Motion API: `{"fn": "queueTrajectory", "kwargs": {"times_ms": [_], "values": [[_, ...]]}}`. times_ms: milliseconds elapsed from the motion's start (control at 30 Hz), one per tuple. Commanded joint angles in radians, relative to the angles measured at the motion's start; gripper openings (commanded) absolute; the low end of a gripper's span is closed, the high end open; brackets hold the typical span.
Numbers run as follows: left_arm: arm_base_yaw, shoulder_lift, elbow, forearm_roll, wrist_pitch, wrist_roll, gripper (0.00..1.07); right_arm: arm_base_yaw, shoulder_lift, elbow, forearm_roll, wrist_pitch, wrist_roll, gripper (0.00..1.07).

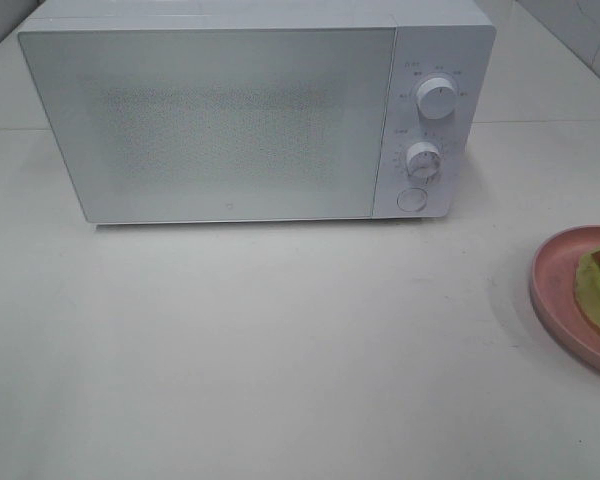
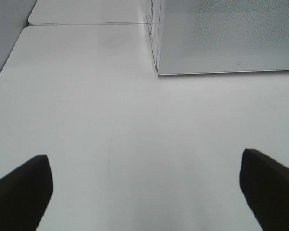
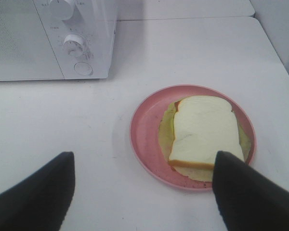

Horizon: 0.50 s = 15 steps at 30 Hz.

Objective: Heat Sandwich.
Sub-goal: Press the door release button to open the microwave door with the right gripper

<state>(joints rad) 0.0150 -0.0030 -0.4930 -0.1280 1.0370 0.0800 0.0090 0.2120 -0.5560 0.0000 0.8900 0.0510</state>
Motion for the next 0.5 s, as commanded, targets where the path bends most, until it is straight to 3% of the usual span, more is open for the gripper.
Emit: {"fn": "queueTrajectory", "kwargs": {"times_ms": [33,500], "values": [[-0.001,-0.028,0.002,-0.004,-0.009,-0.004,1.03,-0.005,0.036,-0.006,0.000,-0.051,-0.003,0.76],[-0.001,-0.028,0.002,-0.004,-0.009,-0.004,1.03,-0.005,0.266,-0.006,0.000,-0.275,-0.003,0.76]]}}
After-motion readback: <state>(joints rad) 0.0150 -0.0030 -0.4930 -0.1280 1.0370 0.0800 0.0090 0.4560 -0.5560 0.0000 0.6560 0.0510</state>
